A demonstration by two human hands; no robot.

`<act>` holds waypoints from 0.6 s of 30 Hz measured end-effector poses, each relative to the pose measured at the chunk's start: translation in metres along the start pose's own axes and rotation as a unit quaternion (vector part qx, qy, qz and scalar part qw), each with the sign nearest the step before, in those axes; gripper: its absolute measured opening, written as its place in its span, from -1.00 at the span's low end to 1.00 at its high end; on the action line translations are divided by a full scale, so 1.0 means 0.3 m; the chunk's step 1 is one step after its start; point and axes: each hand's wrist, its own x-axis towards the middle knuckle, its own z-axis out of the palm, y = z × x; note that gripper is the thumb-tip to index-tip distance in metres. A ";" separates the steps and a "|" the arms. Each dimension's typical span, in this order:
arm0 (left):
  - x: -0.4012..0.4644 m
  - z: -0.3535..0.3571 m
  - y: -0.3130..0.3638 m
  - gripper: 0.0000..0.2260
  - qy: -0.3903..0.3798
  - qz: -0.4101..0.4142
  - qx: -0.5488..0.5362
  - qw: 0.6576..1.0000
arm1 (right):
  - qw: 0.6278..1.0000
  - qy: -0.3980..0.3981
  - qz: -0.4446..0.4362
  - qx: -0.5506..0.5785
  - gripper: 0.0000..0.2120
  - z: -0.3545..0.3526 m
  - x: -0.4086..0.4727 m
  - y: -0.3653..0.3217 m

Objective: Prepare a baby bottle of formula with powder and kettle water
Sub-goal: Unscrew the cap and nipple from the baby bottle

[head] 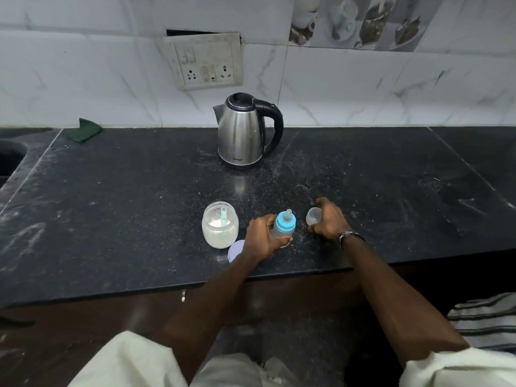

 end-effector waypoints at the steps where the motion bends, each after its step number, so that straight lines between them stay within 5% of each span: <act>1: 0.001 0.000 -0.001 -0.40 0.000 -0.001 0.001 1.000 | 1.000 -0.010 -0.004 -0.013 -0.11 -0.012 0.001 -0.003; 4: 0.001 0.001 0.001 -0.41 0.002 0.003 0.003 1.000 | 0.997 -0.041 -0.008 -0.065 -0.17 -0.072 0.012 -0.033; 9: -0.001 0.001 -0.001 -0.43 0.007 0.007 -0.001 1.000 | 0.996 -0.001 -0.059 -0.063 -0.66 -0.200 -0.003 -0.201; 12: 0.000 -0.001 0.008 -0.43 0.007 0.004 -0.004 1.000 | 0.995 -0.034 -0.080 -0.058 -0.53 -0.231 -0.072 -0.335; 15: 0.000 -0.004 0.009 -0.47 0.005 -0.008 -0.007 1.000 | 0.973 -0.114 -0.089 -0.178 -0.50 -0.196 -0.119 -0.424; 18: -0.001 -0.004 0.003 -0.50 0.005 -0.014 -0.021 1.000 | 0.947 -0.111 -0.110 -0.282 -0.60 -0.128 -0.129 -0.447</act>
